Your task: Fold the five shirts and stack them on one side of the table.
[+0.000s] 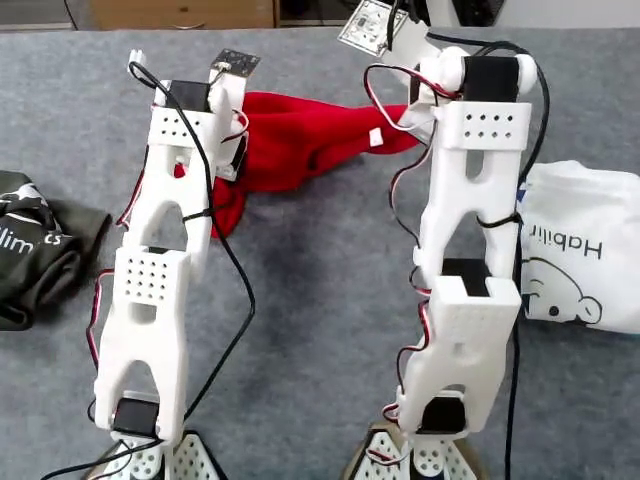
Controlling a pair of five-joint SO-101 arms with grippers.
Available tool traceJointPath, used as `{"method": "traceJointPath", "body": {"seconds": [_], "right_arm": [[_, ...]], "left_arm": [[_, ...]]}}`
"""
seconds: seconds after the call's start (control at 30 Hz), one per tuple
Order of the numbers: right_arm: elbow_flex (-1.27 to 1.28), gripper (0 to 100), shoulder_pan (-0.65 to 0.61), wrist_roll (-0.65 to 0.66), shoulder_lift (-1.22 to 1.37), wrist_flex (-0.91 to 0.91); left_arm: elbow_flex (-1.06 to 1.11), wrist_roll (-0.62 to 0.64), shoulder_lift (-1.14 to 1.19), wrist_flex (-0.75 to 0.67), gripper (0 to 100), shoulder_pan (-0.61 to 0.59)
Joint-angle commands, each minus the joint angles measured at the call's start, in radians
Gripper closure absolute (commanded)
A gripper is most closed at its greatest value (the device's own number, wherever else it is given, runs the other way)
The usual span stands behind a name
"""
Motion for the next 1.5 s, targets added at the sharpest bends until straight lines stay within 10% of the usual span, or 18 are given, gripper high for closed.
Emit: {"method": "traceJointPath", "body": {"seconds": [0.0,1.07,1.47], "right_arm": [[-0.004,99.7,0.002,-0.012,-0.047,0.014],[-0.570,99.7,0.061,-0.068,-0.159,0.012],[-0.568,99.7,0.067,-0.069,-0.300,-0.157]], "left_arm": [[-0.052,-0.003,-0.015,0.012,94,-0.006],[-0.138,0.046,-0.628,0.017,98,-0.092],[-0.138,0.107,-0.805,-0.204,98,-0.166]]}}
